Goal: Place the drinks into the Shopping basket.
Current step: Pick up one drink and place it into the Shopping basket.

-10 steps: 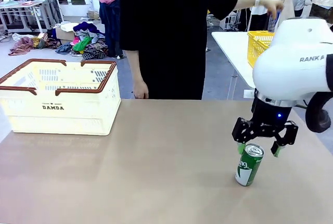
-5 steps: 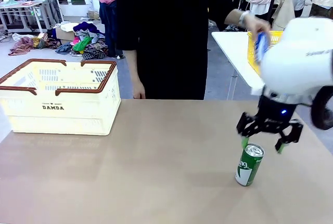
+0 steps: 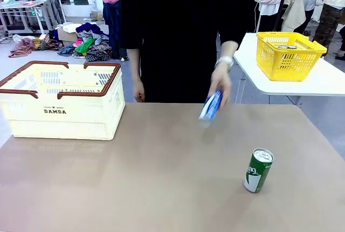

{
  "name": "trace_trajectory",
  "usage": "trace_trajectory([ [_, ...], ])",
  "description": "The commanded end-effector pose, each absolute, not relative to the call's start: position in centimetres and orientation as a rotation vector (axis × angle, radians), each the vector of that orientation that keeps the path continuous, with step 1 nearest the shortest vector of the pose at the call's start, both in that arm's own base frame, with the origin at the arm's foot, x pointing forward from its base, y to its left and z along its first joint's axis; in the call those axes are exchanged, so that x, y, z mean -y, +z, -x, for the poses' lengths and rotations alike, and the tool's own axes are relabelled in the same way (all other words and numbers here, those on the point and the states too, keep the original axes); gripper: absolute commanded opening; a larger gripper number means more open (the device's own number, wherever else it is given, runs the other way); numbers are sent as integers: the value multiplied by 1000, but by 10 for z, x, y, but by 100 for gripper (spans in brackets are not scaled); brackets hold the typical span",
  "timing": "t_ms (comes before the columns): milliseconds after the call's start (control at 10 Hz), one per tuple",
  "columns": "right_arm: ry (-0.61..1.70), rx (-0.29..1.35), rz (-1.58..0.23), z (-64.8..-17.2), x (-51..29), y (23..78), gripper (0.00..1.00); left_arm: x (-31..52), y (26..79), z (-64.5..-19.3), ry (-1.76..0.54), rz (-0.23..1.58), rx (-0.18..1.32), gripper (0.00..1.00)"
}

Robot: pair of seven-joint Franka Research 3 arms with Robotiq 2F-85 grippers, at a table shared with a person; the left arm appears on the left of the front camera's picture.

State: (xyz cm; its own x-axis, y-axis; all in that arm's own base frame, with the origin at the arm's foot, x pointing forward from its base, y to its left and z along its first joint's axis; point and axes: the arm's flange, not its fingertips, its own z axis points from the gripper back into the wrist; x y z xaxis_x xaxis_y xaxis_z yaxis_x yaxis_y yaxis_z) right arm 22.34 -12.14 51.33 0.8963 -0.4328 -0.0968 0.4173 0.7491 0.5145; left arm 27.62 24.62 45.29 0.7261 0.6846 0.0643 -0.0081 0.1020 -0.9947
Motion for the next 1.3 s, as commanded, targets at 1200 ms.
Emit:
trace_trajectory([
  [1200,-199,-17,-440,-304,-25,491,100,-247,456,-273,555,1396,595,100],
])
